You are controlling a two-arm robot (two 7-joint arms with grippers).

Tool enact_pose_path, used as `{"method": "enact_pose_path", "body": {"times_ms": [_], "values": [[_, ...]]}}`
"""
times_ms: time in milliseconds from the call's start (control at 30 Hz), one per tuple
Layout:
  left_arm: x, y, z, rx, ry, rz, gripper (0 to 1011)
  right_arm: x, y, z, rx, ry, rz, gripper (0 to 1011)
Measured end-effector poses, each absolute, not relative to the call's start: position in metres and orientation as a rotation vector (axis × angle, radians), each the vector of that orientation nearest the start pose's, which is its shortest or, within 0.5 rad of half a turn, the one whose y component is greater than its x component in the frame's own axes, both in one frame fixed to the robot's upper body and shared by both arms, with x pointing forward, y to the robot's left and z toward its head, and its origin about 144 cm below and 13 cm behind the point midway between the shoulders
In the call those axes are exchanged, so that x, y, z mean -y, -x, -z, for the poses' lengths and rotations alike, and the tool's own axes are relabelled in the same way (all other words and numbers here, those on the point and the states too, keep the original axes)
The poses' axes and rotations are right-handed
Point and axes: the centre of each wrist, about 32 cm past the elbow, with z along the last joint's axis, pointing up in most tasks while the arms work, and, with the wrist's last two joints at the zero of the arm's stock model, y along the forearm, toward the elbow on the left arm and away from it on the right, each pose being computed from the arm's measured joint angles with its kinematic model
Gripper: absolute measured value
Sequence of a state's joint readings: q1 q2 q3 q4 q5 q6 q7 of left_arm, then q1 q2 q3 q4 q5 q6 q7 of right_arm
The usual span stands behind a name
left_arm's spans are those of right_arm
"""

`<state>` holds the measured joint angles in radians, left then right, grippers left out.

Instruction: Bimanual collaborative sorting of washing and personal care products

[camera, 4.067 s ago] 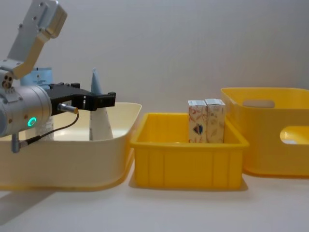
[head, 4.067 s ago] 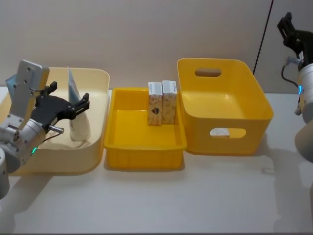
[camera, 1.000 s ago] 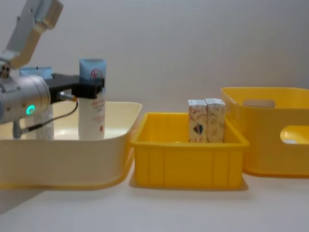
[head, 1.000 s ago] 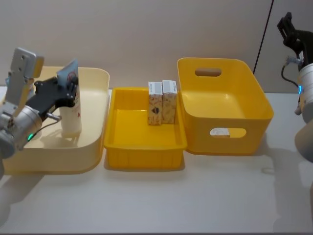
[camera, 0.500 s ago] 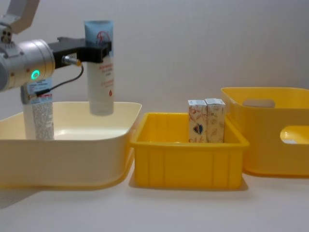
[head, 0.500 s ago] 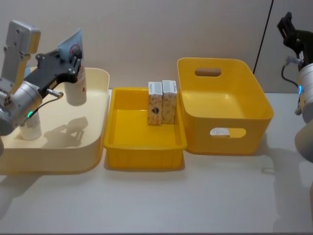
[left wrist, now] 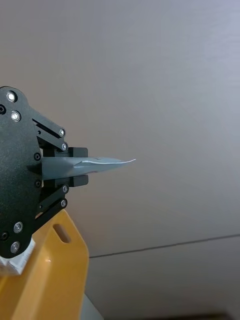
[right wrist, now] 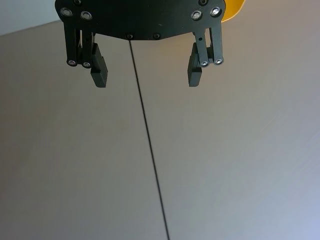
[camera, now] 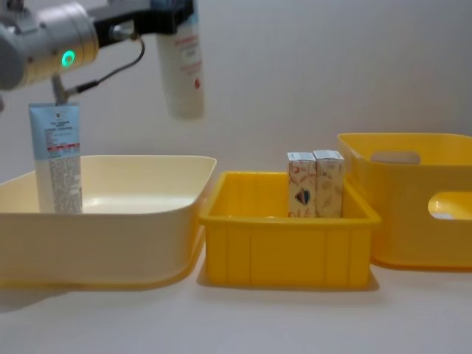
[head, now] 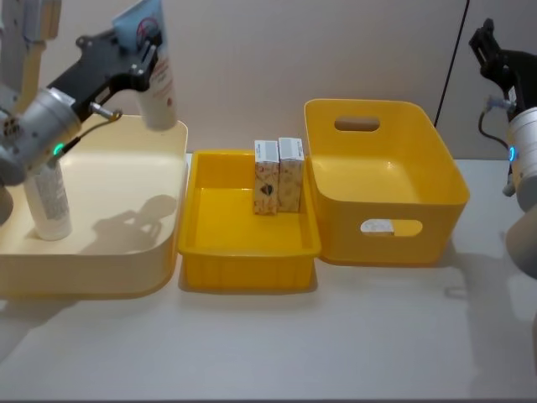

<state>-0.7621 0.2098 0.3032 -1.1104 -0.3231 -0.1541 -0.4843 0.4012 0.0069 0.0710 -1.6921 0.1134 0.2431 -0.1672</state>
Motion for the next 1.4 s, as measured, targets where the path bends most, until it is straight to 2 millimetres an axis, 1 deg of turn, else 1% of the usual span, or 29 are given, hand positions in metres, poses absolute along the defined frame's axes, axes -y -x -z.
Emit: {"method": "enact_pose_path", "body": {"times_ms": [233, 467, 933, 1400], "values": [[-0.229, -0.648, -1.329, 0.390, 0.239, -0.831, 203, 0.254, -0.535, -1.326, 0.120, -0.331, 1.676, 1001], [-0.226, -0.650, -1.338, 0.407, 0.259, -0.793, 203, 0.259, -0.536, -1.326, 0.133, -0.313, 1.584, 1001], [-0.221, -0.647, -1.345, 0.415, 0.280, -0.759, 203, 0.270, -0.536, -1.326, 0.139, -0.258, 1.394, 1001], [-0.217, -0.645, -1.344, 0.396, 0.291, -0.732, 202, 0.260, -0.527, -1.316, 0.131, -0.223, 1.331, 1001]]}}
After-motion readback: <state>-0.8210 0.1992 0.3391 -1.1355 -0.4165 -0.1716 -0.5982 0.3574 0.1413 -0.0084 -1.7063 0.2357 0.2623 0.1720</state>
